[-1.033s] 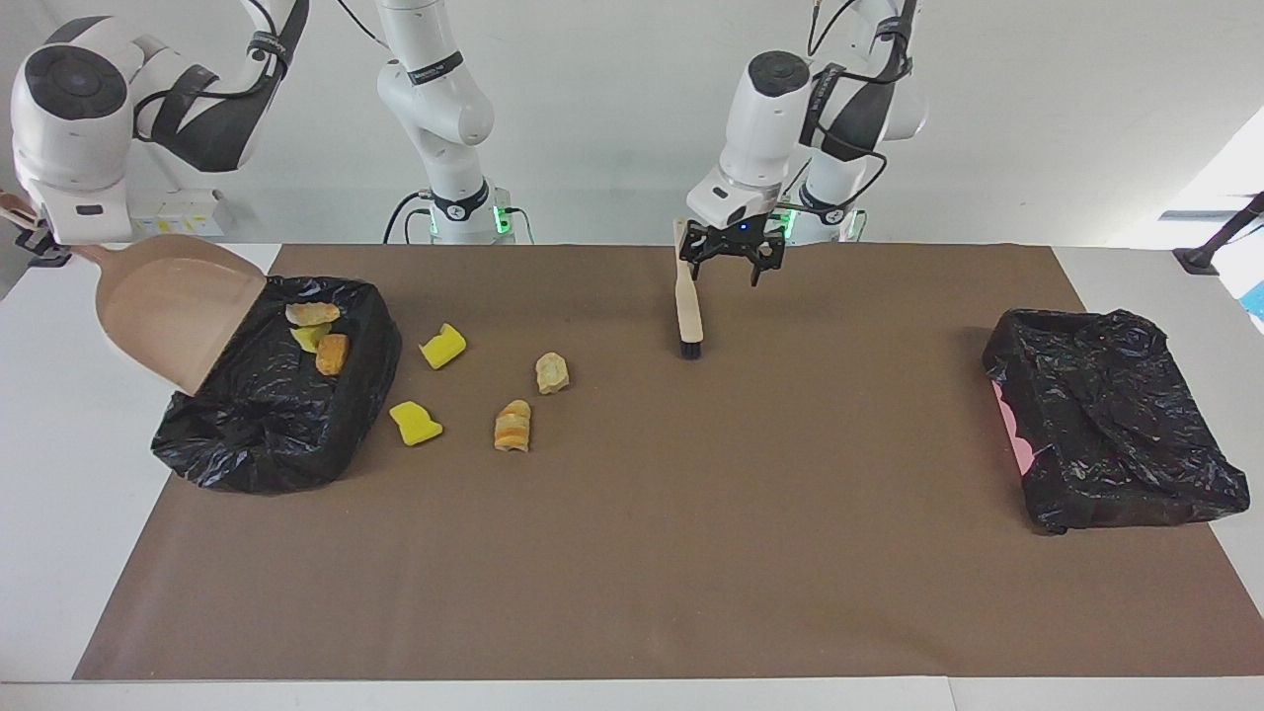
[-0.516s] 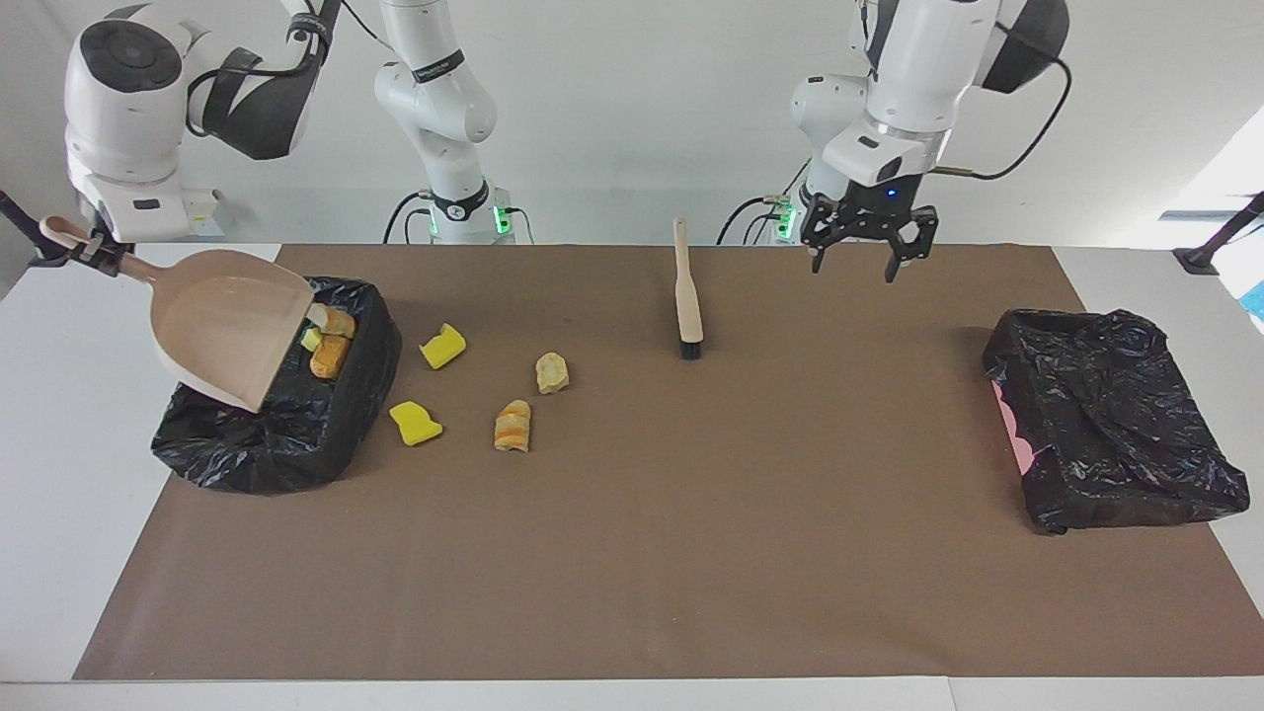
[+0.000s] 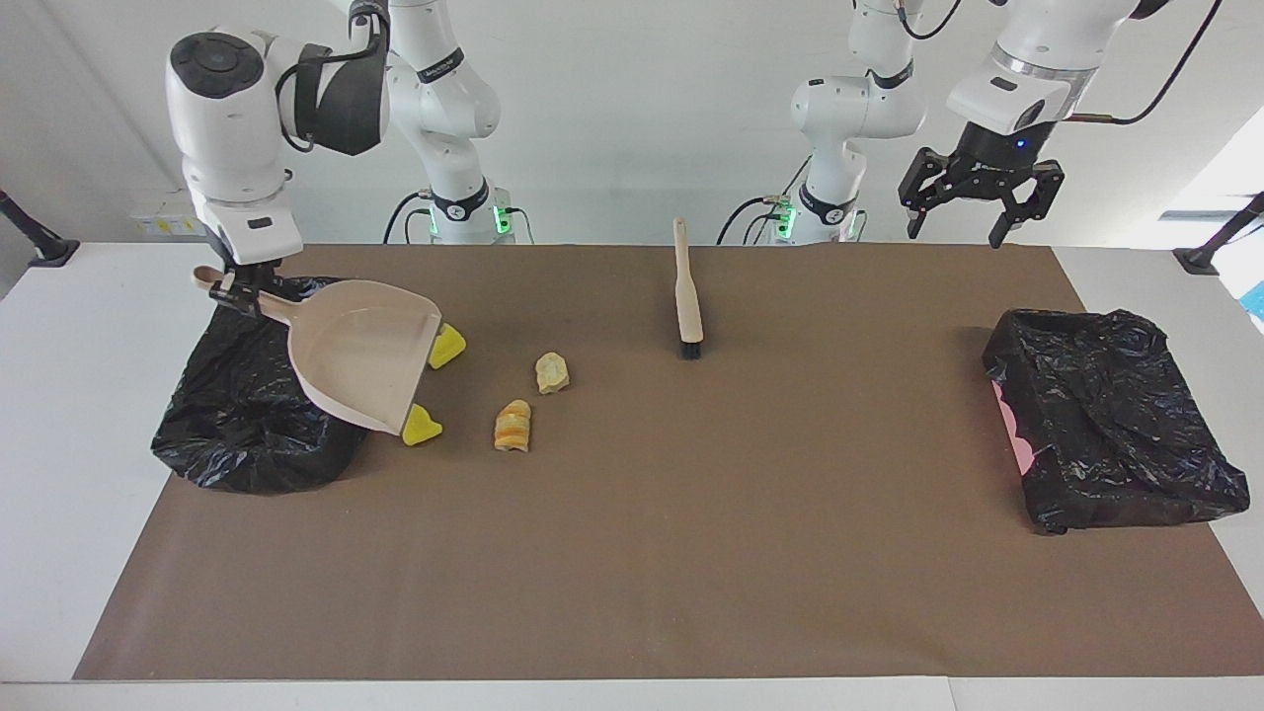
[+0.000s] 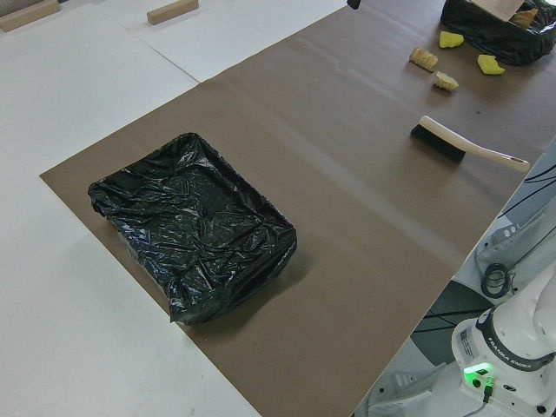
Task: Sweep and dump trash in bin
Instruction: 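Tip the dustpan into the bag with the right gripper, then bring the empty dustpan back to the mat center with the right gripper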
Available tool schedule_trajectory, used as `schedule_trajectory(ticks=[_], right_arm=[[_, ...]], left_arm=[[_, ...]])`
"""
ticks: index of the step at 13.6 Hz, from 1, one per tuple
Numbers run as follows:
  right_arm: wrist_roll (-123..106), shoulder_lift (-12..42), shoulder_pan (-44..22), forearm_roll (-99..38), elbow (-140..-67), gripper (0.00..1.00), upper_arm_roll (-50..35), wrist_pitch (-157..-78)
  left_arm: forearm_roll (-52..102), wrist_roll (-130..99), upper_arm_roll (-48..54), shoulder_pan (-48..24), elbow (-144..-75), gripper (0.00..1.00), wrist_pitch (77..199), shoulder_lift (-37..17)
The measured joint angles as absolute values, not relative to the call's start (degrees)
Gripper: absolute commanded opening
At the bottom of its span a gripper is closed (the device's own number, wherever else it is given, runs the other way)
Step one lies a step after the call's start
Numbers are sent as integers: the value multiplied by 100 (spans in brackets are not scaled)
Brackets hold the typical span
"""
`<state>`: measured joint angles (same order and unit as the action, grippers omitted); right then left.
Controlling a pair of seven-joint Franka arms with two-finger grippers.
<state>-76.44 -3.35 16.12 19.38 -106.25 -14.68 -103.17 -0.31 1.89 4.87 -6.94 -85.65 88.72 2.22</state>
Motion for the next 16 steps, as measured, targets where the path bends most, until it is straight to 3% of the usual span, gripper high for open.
schedule_trajectory(ticks=[6,16], right_arm=[[-4875,73,563,1241,-10666,0,-1476,-10348],[-405,1147,-759,642,-10318,0,-1473,-11372]], left_arm=[[-31,189,612,-488,-8387,100,8785,114],[-30,182,817,-354,-8380,100,8666,143]])
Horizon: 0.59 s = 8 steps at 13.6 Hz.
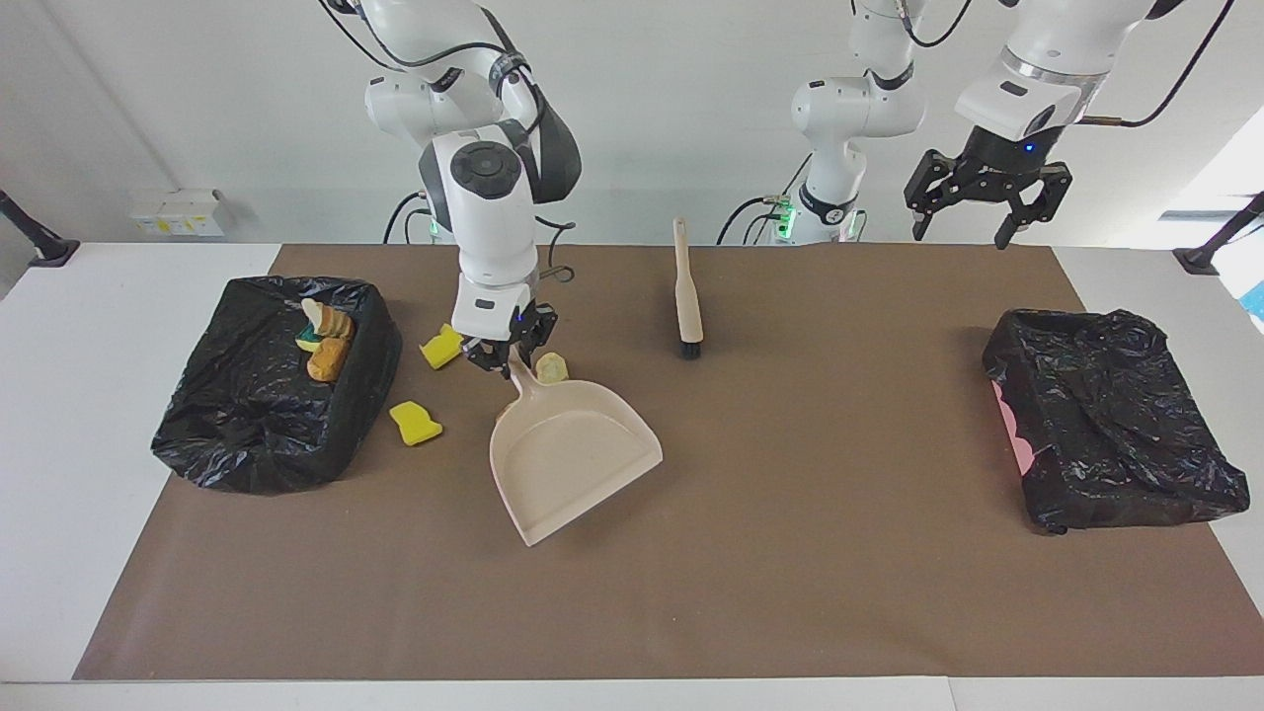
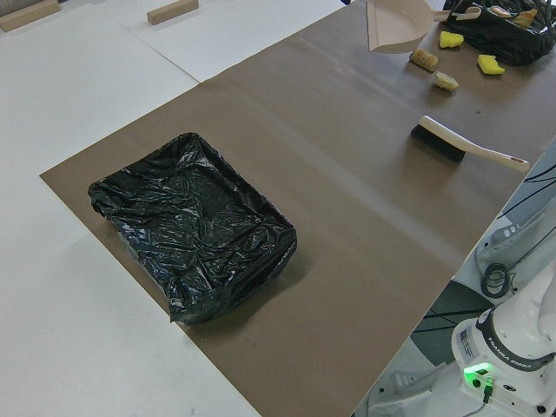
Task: Sweep and dump trash in bin
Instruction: 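Bring the empty dustpan back to the mat center with the right gripper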
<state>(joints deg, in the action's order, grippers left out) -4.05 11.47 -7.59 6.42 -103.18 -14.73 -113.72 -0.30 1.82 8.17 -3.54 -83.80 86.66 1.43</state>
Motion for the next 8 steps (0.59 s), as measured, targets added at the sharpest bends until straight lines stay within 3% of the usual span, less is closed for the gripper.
schedule_trajectory(ticks=[4,8], right_arm=[[1129,1727,-1118,79,-9875,0,-1470,-11611],[3124,2420,-1892,49,-9380,0,-1471,-11922]], left_arm=[[-30,177,377,-712,-8380,100,8665,152],[-30,177,264,-705,-8380,100,8661,152]])
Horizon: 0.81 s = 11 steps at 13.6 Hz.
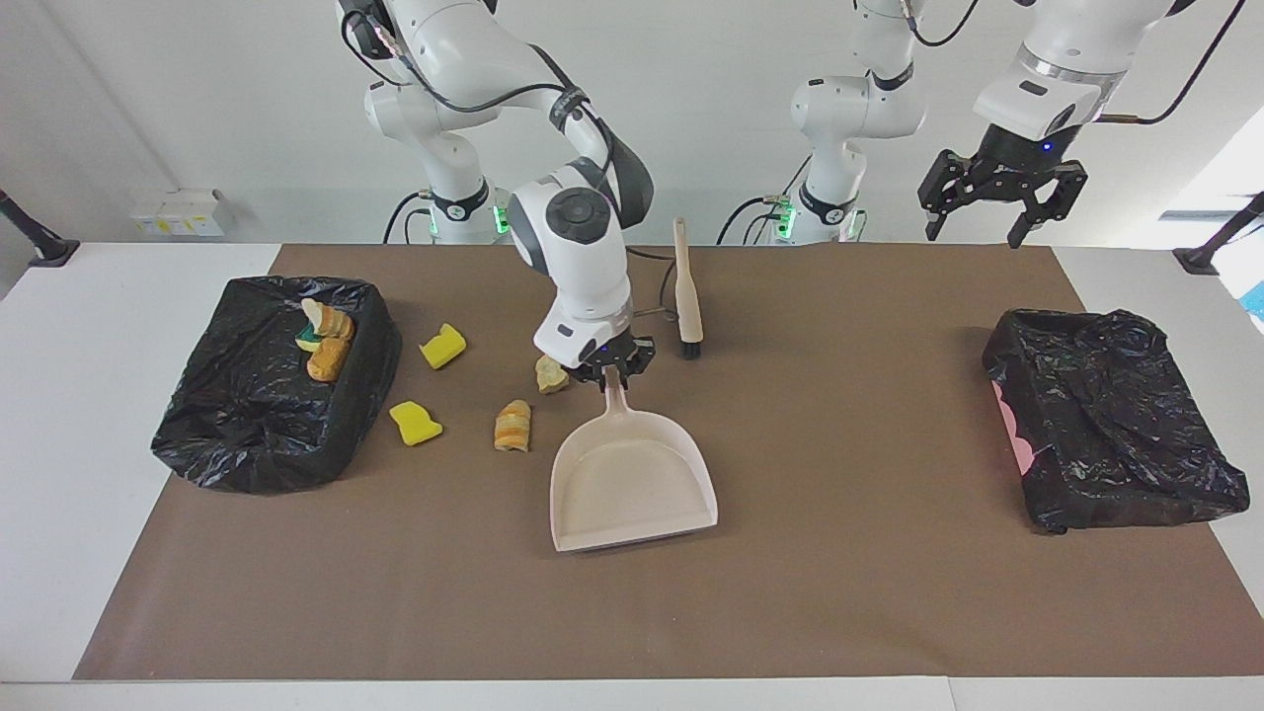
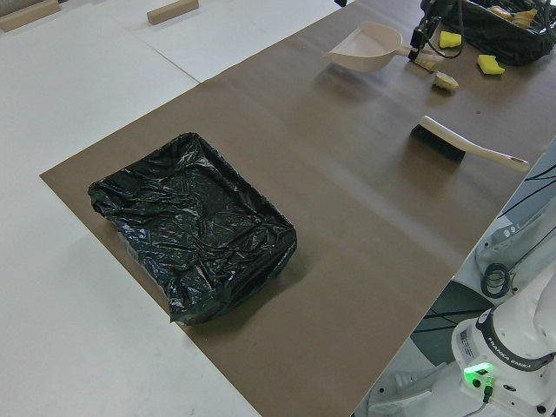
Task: Sweep and dump trash in bin
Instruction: 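Bring the empty dustpan back to the mat center with the right gripper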
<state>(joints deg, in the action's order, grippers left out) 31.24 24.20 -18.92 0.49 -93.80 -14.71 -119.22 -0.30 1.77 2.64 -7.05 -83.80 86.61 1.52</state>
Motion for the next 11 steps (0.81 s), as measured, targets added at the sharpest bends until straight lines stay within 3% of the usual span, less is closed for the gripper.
schedule_trajectory(ticks=[1,2,3,4,5,11], right_arm=[[3608,2668,-2105,49,-9107,0,-1468,-11923],[3996,2909,-2282,51,-8843,11,-1463,-11925],[4261,3137,-2426,55,-8617,29,-1457,-11935],[4409,3333,-2525,70,-8446,96,-1449,-11956],[4482,3447,-2554,104,-8337,100,-1447,-11956],[4484,3289,-2461,290,-8194,100,-1436,-11890]], left_arm=[[-30,176,259,-703,-8380,100,8660,152],[-30,175,253,-701,-8380,100,8659,152],[-30,162,246,-700,-8380,100,8655,152],[-30,136,240,-699,-8382,100,8649,152],[-30,110,237,-698,-8383,100,8645,152],[-30,84,236,-698,-8385,100,8637,155]])
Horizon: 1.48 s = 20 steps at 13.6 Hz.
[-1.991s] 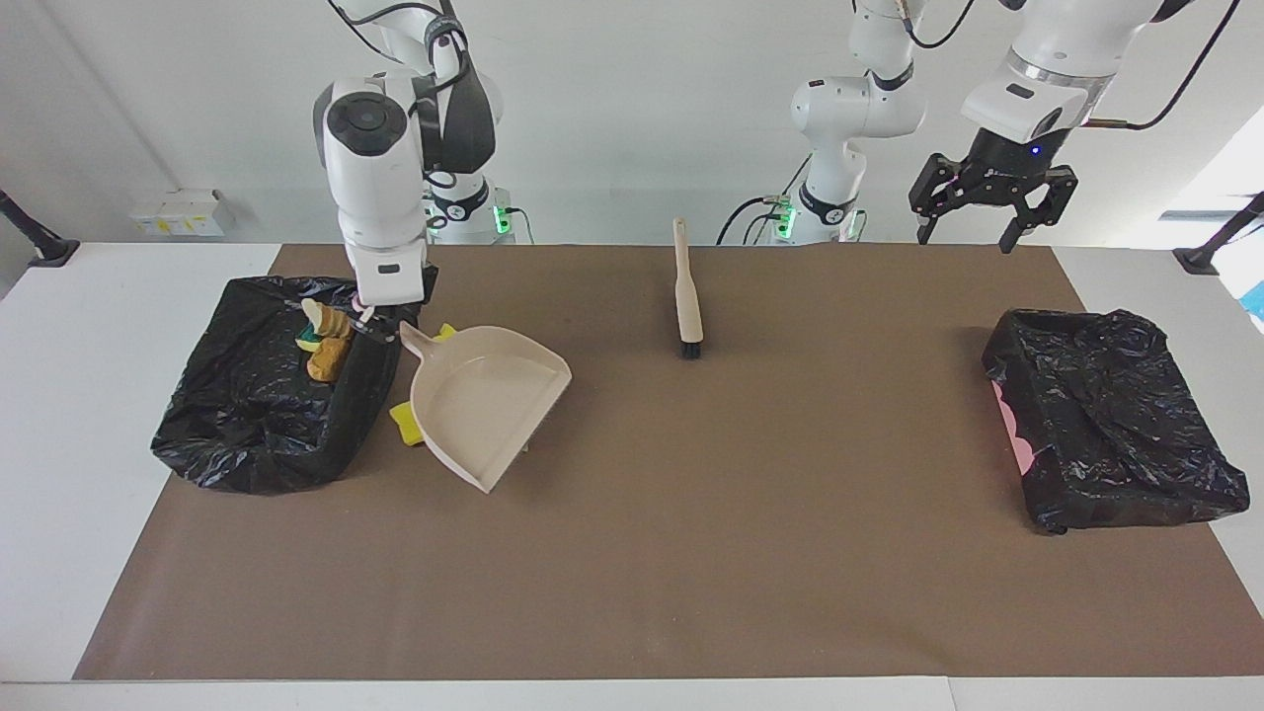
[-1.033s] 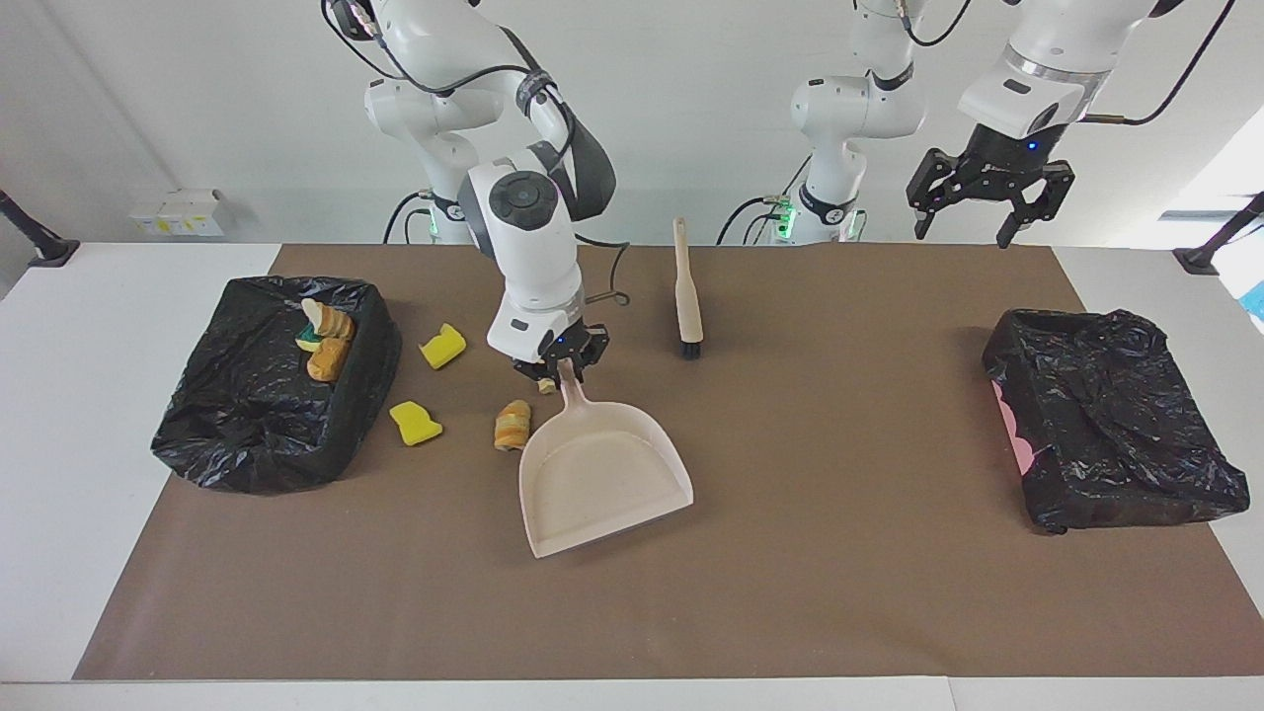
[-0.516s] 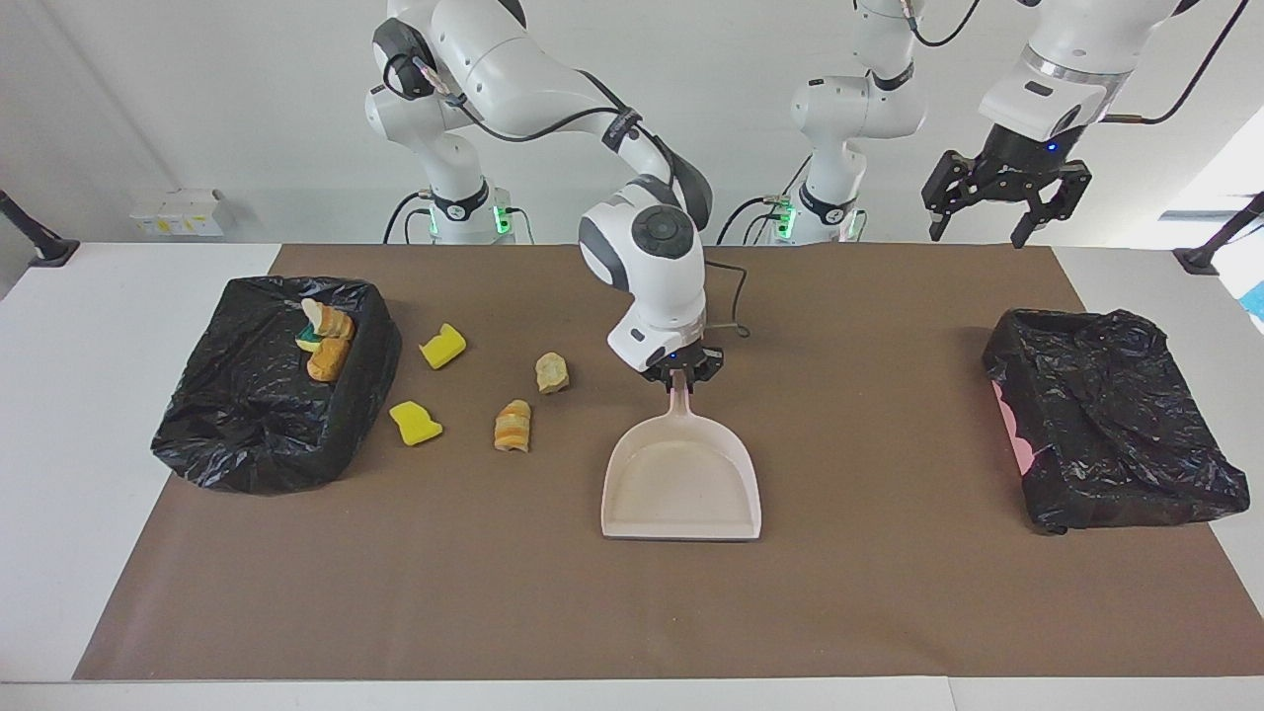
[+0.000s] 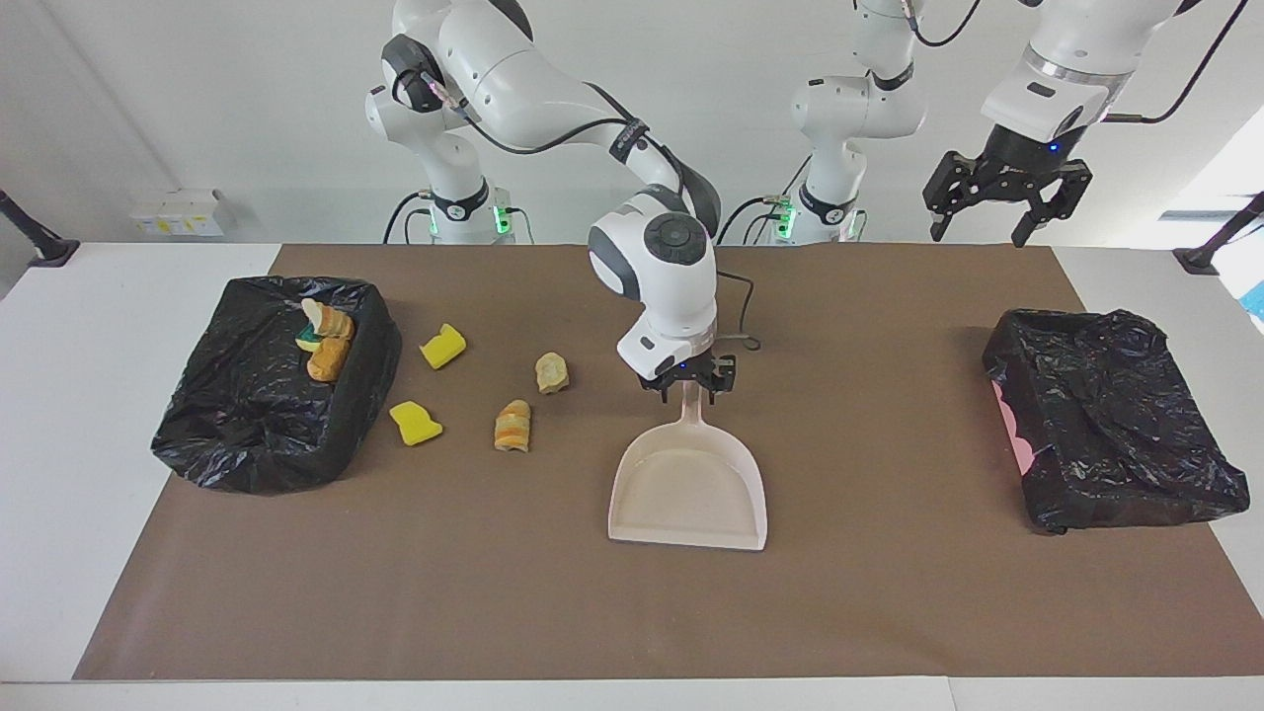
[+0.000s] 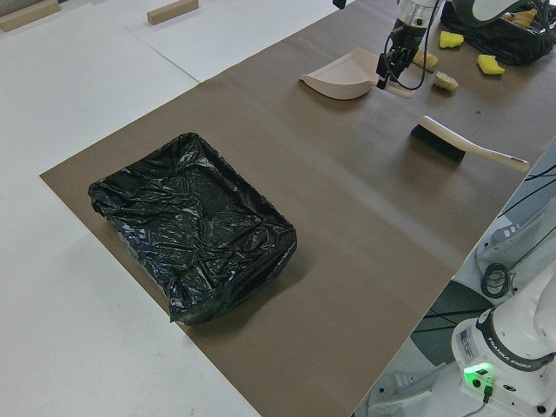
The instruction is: Sweep and dump trash in bin
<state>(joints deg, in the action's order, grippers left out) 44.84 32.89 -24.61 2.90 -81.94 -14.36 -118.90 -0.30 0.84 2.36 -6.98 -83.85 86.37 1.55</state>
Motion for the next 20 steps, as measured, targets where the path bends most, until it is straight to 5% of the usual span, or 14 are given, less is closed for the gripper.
schedule_trajectory(ticks=[4,11,20], right_arm=[[4477,2774,-2349,271,-8324,100,-1442,-11271],[4592,1288,-2931,-79,-10311,100,-1536,-11187],[5260,662,-3903,-588,-12184,100,-1541,-12364]], left_arm=[[-30,84,247,-701,-8413,100,8810,154],[-25,-176,687,-729,-9141,100,9923,49],[-394,-1539,2112,-805,-10274,100,11669,-835]])
